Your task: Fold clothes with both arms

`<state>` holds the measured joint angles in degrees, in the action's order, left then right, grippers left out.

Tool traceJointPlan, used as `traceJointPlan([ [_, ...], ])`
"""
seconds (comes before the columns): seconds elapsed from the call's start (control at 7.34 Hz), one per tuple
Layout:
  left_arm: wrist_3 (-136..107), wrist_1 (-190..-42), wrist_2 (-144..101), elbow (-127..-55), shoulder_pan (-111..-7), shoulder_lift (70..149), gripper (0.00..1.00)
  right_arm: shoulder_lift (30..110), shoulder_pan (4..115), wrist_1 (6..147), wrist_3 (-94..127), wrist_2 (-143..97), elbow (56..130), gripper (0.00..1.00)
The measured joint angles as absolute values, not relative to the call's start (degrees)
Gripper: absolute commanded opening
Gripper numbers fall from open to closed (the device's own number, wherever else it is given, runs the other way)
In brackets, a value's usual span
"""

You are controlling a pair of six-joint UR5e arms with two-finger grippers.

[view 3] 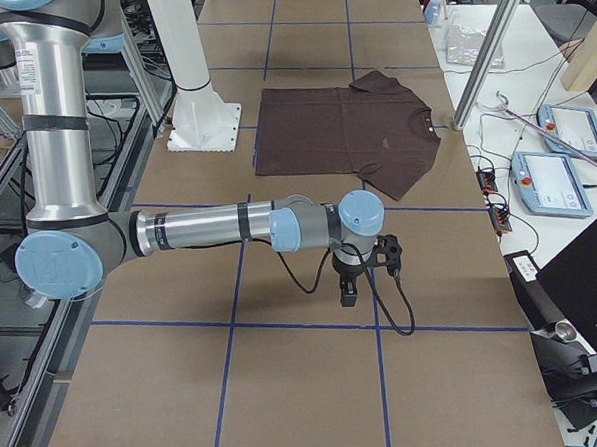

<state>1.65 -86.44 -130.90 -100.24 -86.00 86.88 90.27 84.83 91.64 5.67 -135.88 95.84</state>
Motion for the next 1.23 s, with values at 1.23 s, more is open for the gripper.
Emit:
traceJointPlan([
  [1.23,1.28,-87.75,-131.71,-101.02,-85.71,88.23,1.0,84.05,76.06,84.33,9.08,-138.35,93.32,1.0],
])
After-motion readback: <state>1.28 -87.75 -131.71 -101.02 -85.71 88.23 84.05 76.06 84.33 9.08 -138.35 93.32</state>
